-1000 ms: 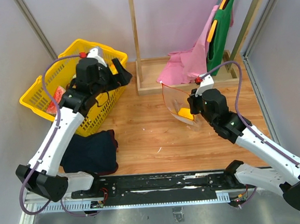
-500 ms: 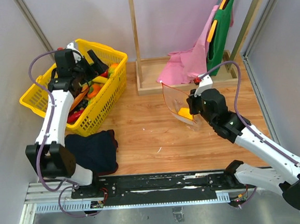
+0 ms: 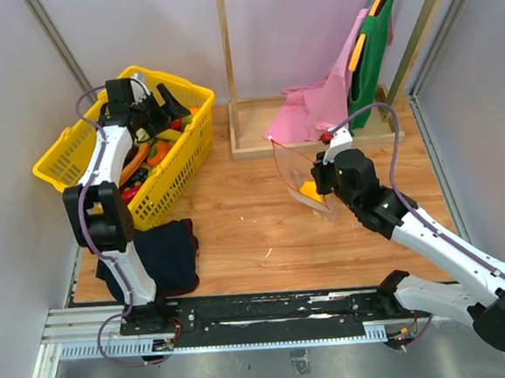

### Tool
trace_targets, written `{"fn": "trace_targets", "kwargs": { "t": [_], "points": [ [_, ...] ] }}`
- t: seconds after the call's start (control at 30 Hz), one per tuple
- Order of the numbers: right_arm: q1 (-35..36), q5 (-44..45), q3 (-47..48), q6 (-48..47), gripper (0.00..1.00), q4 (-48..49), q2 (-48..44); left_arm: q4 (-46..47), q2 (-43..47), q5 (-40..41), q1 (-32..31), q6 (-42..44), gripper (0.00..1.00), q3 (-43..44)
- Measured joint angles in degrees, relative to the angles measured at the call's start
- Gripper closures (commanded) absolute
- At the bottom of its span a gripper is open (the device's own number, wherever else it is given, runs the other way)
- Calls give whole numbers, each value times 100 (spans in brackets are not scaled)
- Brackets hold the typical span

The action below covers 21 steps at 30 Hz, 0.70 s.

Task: Place the food in the zip-top bag and seal the zipper
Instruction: Pick up the fake fruit from the bin.

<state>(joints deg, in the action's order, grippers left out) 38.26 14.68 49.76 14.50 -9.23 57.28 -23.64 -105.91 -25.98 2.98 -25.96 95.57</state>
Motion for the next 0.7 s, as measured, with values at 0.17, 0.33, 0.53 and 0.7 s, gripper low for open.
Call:
{"fn": "trace_targets", "kwargs": {
  "t": [0.17, 0.33, 0.53, 0.7],
  "points": [
    [0, -35, 0, -42, 99, -2, 68, 22, -586, -201, 28, 0, 11, 378],
    [0, -74, 0, -96, 99, 0, 142, 114, -990, -560, 26, 0, 13, 527],
    [0, -107, 0, -122, 99, 0, 229, 214, -1215, -1032, 26, 11, 23, 527],
    [0, -122, 0, -127, 99, 0, 264, 258, -1257, -1158, 26, 50, 43, 525]
  ]
}}
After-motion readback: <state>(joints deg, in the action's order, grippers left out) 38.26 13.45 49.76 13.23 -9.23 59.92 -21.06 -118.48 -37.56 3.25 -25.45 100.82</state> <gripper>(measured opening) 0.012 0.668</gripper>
